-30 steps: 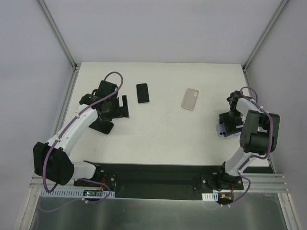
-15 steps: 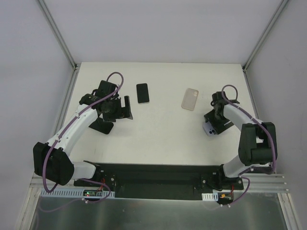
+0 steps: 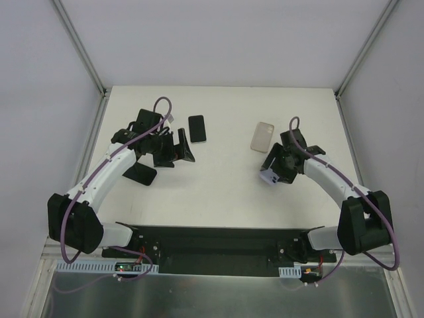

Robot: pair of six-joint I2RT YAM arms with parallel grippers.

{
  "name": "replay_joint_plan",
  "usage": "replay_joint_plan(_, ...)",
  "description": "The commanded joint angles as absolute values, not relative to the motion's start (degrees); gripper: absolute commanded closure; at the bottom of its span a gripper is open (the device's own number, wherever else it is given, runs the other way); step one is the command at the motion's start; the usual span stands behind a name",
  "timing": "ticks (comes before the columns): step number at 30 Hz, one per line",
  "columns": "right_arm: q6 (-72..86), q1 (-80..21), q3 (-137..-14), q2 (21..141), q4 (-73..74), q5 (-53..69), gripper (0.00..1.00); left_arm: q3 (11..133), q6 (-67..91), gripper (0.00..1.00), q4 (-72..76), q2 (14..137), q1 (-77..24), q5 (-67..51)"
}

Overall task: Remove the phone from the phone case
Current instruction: Pick up the phone at the center of the board.

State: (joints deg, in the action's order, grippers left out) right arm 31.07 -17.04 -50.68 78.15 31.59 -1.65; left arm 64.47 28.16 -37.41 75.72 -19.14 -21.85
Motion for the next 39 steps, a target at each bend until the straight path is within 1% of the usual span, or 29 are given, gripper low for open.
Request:
replay_joint_plan(1,21.5,-19.5,-52.4,75.1,25.3,10.4,0.99,65.6,32.8,0.07,-31.7,76.8,-19.3,-33.6)
replay_joint_plan(2,20.7,-20.1,-52.6,75.3,24.4,12.2,0.98,65.0,33.7,0.07,-30.3,77.6,-19.3,-35.8)
replay_joint_plan(3,20.0,-20.6,-53.0,75.5,23.7,14.0,0.99,63.3,35.0,0.07,-28.3,78.0,-19.4,-40.3)
replay_joint_plan(5,18.1,-22.1,-53.6,76.5,23.3,15.5,0.99,60.9,38.6,0.07,-22.6,79.6,-20.6,-43.1)
replay_joint_plan(9,16.5,-24.6,-53.7,78.0,21.1,20.5,0.98,61.6,42.0,0.07,-19.4,84.8,-24.2,-43.4)
replay_joint_plan(15,16.1,-27.7,-53.5,79.9,19.2,23.0,0.99,63.0,50.0,0.06,-10.9,95.7,-29.0,-46.8)
replay_joint_plan(17,16.0,-28.7,-53.6,80.3,19.5,22.7,0.99,63.5,51.9,0.06,-8.1,99.5,-30.1,-48.0)
replay_joint_plan(19,16.0,-29.6,-54.9,80.7,21.6,18.0,0.99,63.9,53.3,0.06,-7.6,101.8,-30.9,-47.8)
replay_joint_plan(20,15.3,-30.1,-56.0,80.9,26.1,11.3,0.97,63.3,53.4,0.07,-7.5,102.0,-30.9,-47.1)
replay_joint_plan(21,15.3,-30.8,-56.9,81.4,28.6,6.9,0.81,62.8,53.8,0.07,-7.3,101.7,-30.8,-46.5)
replay_joint_plan(22,15.3,-32.2,-58.9,81.6,31.0,2.9,0.70,62.1,53.9,0.07,-7.2,100.6,-30.2,-45.8)
replay_joint_plan(23,15.2,-32.7,-59.6,82.0,34.0,-3.5,0.52,60.5,54.0,0.07,-7.3,99.9,-29.9,-45.3)
replay_joint_plan(24,16.2,-33.1,-60.3,83.0,35.0,-5.1,0.27,59.8,53.9,0.07,-7.2,99.1,-29.4,-44.8)
replay_joint_plan(25,16.6,-33.7,-60.9,83.8,35.6,-5.7,0.15,59.0,53.8,0.07,-7.2,97.4,-28.3,-44.7)
replay_joint_plan(26,17.2,-33.9,-62.4,84.6,36.5,-6.6,0.05,57.2,53.7,0.07,-7.2,96.3,-27.5,-44.5)
replay_joint_plan(27,18.5,-34.3,-63.2,86.8,36.8,-6.9,0.04,56.3,53.4,0.07,-7.2,95.2,-26.8,-43.9)
replay_joint_plan(31,21.5,-37.7,-66.4,93.1,37.7,-9.0,0.04,52.2,52.0,0.07,-8.3,88.0,-23.2,-42.3)
replay_joint_plan(34,23.0,-39.3,-67.7,97.5,36.7,-8.9,0.04,50.8,50.0,0.08,-10.3,84.8,-21.7,-40.8)
replay_joint_plan(39,24.8,-40.7,-68.8,102.8,37.0,-11.1,0.04,50.3,48.4,0.08,-12.8,83.4,-21.6,-40.3)
